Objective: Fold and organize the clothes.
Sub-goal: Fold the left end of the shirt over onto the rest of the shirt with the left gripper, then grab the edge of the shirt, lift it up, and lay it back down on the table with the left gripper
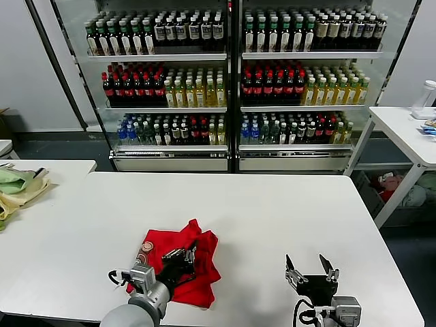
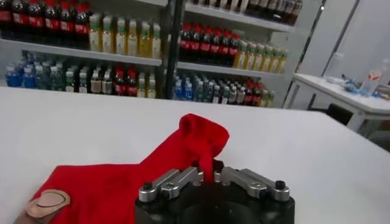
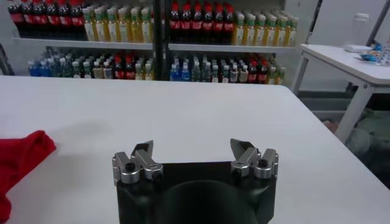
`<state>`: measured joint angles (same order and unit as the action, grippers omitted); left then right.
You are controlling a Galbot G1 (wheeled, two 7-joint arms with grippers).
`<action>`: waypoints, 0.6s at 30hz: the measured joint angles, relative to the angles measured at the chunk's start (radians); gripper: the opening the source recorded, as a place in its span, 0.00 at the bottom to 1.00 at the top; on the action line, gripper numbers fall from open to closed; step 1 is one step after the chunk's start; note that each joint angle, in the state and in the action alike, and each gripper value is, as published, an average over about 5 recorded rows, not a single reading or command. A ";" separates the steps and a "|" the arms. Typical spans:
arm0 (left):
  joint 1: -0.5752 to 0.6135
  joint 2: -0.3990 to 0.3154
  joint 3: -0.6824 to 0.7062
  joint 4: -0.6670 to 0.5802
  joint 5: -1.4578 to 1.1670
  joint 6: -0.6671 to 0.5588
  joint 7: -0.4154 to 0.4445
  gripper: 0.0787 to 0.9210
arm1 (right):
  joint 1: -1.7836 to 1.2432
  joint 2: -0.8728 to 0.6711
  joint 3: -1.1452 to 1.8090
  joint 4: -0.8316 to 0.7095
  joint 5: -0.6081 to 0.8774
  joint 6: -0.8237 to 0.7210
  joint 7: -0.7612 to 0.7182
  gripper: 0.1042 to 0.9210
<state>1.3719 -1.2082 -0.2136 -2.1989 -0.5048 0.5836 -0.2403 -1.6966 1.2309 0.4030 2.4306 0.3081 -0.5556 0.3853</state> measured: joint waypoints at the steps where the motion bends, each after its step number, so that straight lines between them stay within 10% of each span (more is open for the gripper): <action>1: -0.001 -0.003 0.005 0.006 0.011 -0.001 0.003 0.18 | 0.000 0.000 0.000 0.000 0.000 0.000 0.000 0.88; 18: 0.091 0.081 -0.171 -0.053 0.115 -0.058 0.033 0.75 | 0.019 -0.011 -0.009 -0.019 0.007 -0.001 -0.002 0.88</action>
<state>1.4627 -1.1276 -0.3849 -2.2517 -0.3899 0.5252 -0.2072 -1.6776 1.2204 0.3940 2.4119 0.3156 -0.5563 0.3828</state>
